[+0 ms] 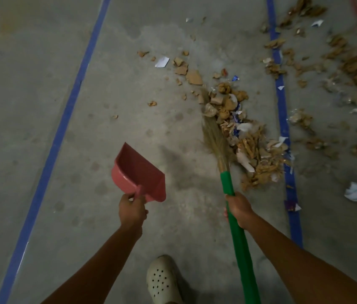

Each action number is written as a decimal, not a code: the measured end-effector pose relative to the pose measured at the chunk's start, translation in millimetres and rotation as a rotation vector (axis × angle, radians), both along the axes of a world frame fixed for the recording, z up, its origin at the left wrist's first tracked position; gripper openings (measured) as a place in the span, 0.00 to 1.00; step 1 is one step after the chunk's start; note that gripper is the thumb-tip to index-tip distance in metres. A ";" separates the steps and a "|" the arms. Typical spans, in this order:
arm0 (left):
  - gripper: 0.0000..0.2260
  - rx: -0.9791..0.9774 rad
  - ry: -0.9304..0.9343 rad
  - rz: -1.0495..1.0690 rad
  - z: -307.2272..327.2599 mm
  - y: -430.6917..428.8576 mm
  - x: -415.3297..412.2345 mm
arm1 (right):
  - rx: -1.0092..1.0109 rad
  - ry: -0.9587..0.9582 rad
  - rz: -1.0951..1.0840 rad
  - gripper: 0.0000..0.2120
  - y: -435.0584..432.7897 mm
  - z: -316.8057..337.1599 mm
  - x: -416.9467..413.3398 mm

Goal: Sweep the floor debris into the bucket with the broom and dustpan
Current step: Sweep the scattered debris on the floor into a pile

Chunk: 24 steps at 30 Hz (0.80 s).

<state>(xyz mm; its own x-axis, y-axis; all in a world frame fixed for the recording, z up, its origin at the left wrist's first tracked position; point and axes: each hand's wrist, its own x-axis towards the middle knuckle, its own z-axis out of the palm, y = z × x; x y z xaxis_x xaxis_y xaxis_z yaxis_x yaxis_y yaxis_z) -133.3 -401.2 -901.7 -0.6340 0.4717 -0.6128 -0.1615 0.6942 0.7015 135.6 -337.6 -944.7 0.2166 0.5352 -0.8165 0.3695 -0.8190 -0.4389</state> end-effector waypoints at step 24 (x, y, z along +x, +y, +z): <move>0.16 -0.045 0.003 0.106 19.1 22.7 -65.1 | -0.021 0.179 0.244 0.06 0.4 93.5 -109.0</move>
<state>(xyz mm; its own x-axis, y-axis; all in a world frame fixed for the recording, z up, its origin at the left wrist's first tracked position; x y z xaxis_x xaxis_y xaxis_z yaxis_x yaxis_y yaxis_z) -198.4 -378.5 -882.6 -0.6807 0.3739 -0.6300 -0.2340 0.7039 0.6706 26.6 -337.2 -851.2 -0.0651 0.5361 -0.8416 0.4748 -0.7252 -0.4987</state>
